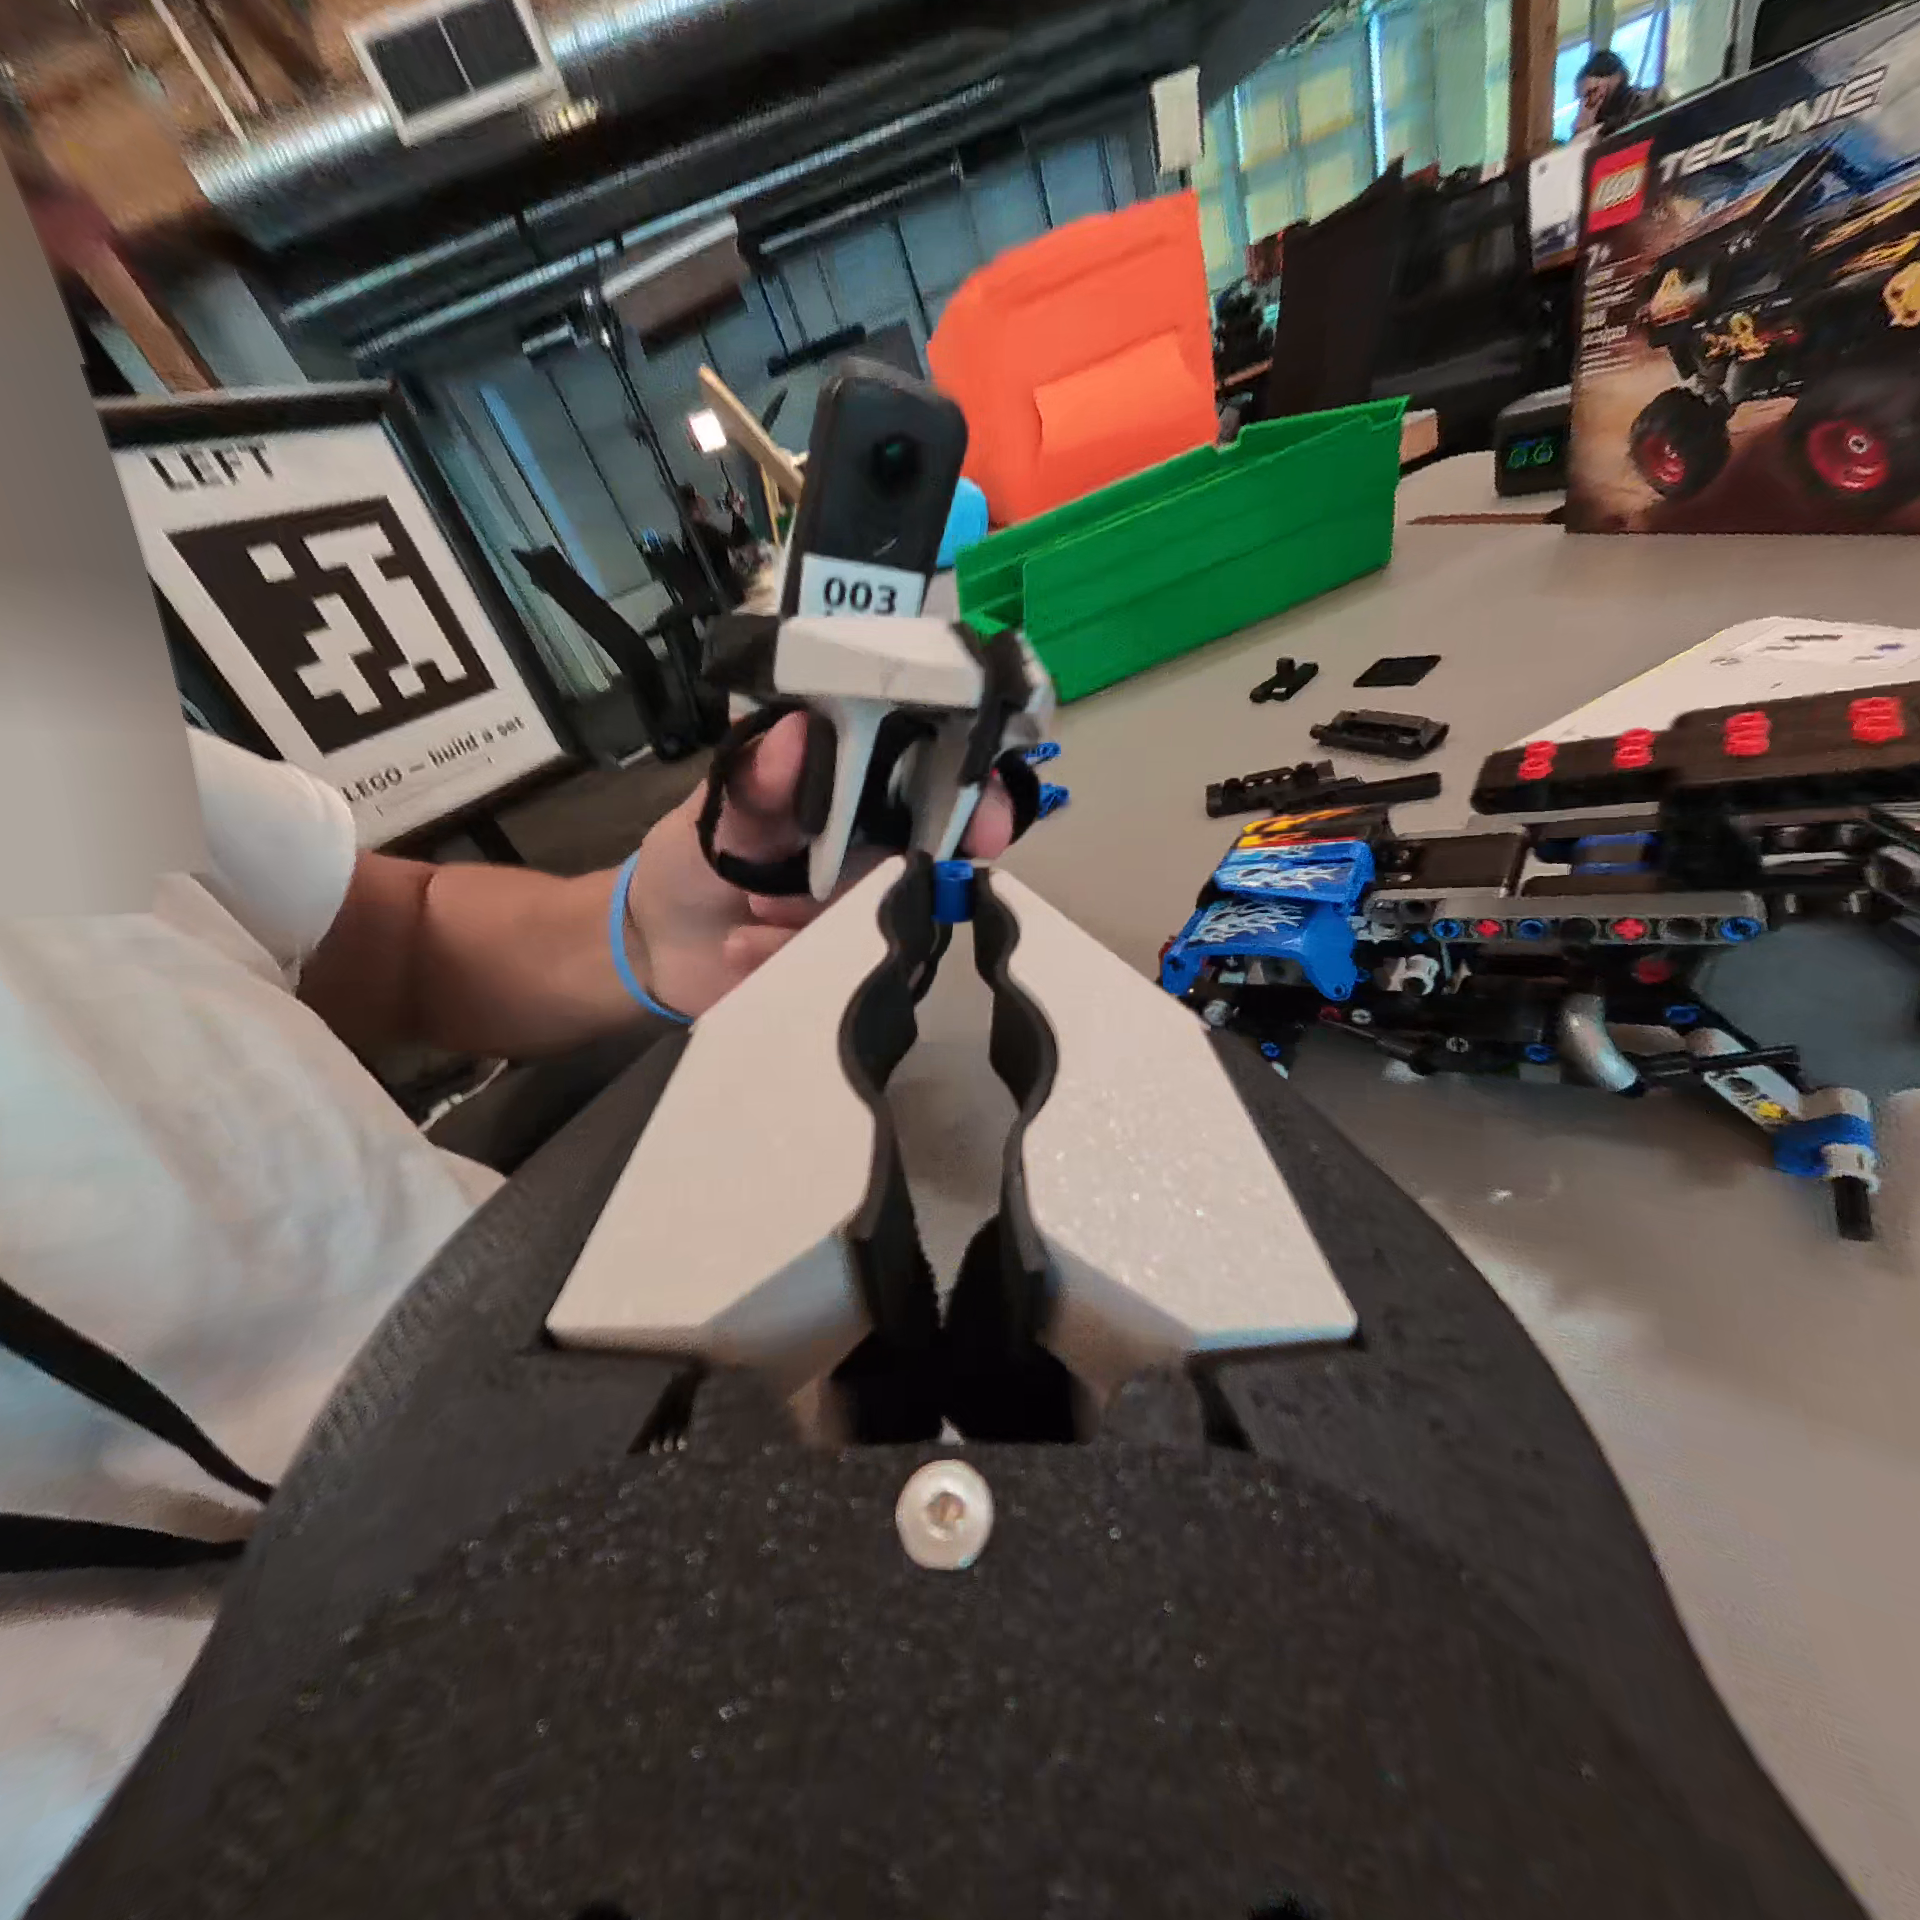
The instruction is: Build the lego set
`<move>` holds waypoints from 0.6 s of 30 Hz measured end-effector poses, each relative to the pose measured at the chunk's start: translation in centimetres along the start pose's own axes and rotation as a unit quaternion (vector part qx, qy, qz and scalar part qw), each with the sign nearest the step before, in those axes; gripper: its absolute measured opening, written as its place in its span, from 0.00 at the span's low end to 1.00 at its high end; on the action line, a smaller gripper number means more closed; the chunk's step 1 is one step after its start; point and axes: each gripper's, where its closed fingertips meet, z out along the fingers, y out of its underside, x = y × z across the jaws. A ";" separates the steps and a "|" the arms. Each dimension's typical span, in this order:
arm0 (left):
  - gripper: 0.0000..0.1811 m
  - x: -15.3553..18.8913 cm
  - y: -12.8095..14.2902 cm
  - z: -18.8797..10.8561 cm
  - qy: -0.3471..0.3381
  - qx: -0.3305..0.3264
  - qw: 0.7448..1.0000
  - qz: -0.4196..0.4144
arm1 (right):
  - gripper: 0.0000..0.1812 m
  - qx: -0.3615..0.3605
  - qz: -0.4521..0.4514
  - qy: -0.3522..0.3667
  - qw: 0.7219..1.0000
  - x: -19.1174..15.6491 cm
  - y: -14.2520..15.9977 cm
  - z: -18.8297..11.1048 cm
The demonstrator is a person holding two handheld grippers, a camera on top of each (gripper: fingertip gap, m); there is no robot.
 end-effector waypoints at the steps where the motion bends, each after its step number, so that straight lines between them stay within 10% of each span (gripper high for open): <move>1: 0.01 0.0 0.1 0.0 -0.002 -0.003 1.000 0.006 | 0.03 0.011 0.002 -0.001 1.000 0.2 -0.3 -0.3; 18: 0.01 0.0 1.0 0.1 -0.001 -0.013 0.999 0.051 | 0.03 0.031 0.027 -0.022 0.999 0.2 -0.6 -0.7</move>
